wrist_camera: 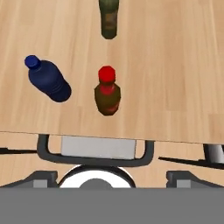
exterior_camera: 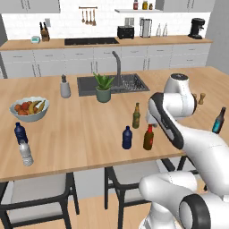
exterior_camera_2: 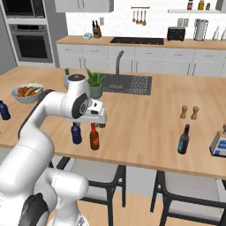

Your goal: Move the plastic bottles in the middle to the plastics group, and the glass bottles in the middle to the glass group.

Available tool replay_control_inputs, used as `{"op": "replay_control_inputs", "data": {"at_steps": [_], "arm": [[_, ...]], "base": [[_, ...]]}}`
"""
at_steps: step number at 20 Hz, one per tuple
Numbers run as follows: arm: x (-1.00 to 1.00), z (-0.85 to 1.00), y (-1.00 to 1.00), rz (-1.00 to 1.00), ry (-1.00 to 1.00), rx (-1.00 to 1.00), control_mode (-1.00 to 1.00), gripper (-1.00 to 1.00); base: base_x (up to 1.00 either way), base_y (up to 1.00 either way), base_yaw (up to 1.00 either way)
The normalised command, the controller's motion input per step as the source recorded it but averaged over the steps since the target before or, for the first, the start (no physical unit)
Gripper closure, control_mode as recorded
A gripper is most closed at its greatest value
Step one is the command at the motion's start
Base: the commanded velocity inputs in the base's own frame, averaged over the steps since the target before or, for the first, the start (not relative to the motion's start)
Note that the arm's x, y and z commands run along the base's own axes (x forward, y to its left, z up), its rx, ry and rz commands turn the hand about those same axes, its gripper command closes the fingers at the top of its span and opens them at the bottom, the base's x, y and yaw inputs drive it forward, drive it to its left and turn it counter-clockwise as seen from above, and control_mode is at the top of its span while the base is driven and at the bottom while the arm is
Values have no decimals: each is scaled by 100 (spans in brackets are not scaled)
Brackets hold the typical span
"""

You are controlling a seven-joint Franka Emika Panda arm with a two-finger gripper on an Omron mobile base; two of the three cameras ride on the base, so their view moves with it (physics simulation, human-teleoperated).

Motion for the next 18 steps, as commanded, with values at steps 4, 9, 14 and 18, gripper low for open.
{"op": "replay_control_inputs", "data": {"at_steps": [4, 9, 14, 18], "arm": [[51, -27, -5, -4, 1, 0, -100, -100], [57, -15, 10, 0, -3, 0, -100, -100], [61, -17, 12, 0, 0, 0, -100, -100], [42, -22, 0, 0, 0, 2, -100, -100]], "base": [[0, 0, 0], [0, 0, 0], [0, 0, 0], [0, 0, 0]]}}
